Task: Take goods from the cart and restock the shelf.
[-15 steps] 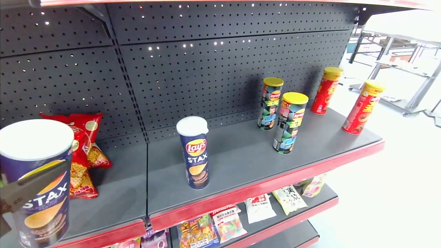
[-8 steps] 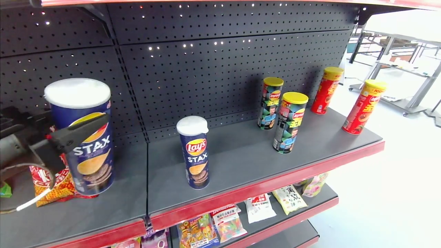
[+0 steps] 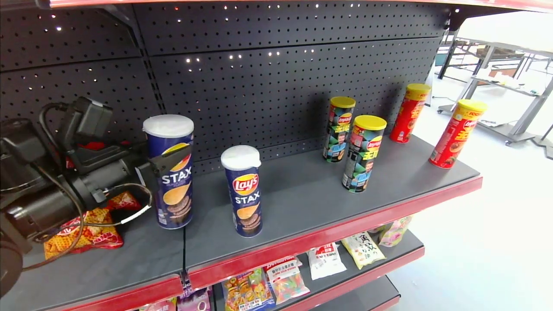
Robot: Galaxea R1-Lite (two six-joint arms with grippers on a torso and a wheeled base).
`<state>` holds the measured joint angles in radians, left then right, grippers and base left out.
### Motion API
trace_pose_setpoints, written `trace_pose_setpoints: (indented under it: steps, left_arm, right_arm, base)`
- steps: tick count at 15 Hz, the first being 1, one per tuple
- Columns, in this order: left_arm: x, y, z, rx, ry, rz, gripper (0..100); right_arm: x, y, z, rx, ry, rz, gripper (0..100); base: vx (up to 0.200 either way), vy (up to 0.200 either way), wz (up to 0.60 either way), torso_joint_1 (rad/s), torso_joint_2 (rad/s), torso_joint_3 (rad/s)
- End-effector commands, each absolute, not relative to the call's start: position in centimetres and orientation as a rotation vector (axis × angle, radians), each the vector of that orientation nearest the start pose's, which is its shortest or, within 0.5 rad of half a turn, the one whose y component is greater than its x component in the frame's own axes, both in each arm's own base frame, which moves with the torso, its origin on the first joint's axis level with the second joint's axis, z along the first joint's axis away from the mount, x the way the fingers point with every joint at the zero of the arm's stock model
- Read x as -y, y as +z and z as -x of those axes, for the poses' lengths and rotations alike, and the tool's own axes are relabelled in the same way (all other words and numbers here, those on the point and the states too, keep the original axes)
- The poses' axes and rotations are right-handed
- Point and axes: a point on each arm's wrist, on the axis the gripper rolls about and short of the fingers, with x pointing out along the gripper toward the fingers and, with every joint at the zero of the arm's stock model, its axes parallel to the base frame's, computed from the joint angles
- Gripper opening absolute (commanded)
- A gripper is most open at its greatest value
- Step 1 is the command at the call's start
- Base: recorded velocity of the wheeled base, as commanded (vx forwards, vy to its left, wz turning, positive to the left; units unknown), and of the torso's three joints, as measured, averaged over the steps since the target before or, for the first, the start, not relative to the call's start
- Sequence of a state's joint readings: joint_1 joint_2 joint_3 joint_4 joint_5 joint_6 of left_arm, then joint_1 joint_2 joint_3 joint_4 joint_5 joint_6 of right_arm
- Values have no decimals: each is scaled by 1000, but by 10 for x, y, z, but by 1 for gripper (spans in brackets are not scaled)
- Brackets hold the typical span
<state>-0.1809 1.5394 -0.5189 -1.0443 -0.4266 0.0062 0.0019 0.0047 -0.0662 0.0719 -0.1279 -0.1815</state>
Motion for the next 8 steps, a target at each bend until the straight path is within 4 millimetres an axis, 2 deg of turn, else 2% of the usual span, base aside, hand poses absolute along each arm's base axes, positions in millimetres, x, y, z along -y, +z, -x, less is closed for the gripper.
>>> trace_pose_setpoints:
  steps: [1,2,6,8]
  left_arm:
    - [57,176,-265,-19,-607,0,0]
    - [59,176,-276,1,-609,6,0]
    - [61,171,-289,23,-624,62,0]
    - [59,161,-296,38,-660,70,0]
  right_arm:
    - [3,86,28,-19,-123,186,100]
    - [3,87,28,-17,-131,186,100]
    - [4,87,28,-21,-155,212,100]
    - [4,87,28,-22,-155,244,100]
  base:
    - [0,0,0,0,0,0]
    - [0,0,0,0,0,0]
    - [0,0,0,0,0,0]
    - [0,0,0,0,0,0]
